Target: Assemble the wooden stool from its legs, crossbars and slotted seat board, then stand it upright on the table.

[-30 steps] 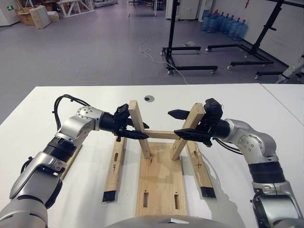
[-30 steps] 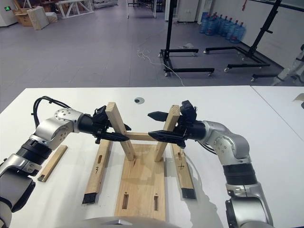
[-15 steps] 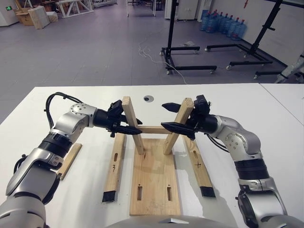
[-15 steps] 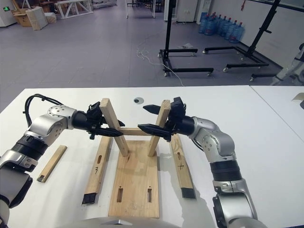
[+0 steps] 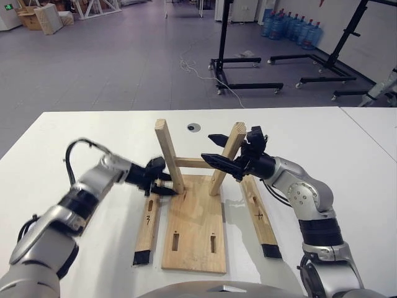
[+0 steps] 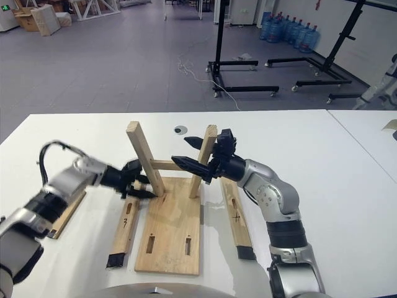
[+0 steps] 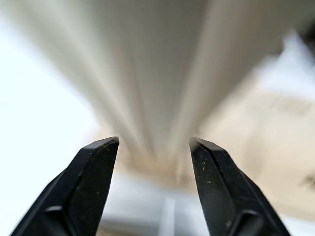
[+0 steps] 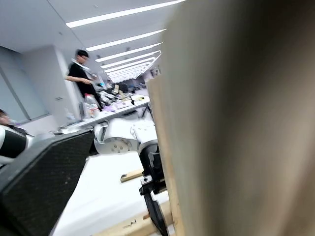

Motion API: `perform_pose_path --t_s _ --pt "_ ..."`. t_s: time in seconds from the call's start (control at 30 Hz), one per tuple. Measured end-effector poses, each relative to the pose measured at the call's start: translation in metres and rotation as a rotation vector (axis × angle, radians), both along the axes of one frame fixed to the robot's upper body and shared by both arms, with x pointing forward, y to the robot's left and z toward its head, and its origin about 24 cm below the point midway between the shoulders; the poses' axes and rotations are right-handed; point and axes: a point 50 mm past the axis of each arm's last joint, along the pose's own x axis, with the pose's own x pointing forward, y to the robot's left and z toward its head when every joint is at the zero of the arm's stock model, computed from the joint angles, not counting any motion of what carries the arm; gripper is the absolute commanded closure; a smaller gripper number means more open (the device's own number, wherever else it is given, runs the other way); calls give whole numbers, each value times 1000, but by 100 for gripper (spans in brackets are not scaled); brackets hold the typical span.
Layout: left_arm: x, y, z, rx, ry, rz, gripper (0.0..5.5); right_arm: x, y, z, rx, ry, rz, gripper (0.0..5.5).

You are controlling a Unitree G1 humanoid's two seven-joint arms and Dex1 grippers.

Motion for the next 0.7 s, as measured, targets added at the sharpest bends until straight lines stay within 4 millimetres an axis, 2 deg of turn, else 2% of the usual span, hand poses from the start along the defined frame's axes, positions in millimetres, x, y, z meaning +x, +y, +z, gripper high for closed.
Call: perform_pose_path --t_s 0.07,0.23,0.37,0.53,0.7 --pt "-2 2 0 11 9 -8 214 1 -5 3 20 -1 -12 10" --pt "-2 8 5 21 7 2 214 8 -26 7 15 -7 -88 10" --pt "0 18 10 14 -16 47 214 16 -40 20 25 -54 -156 10" --pt "-5 33 32 -25 -86 115 214 19 -50 38 89 -94 -196 10" --pt "-29 62 62 -40 -216 280 214 18 -73 60 213 -113 -290 10"
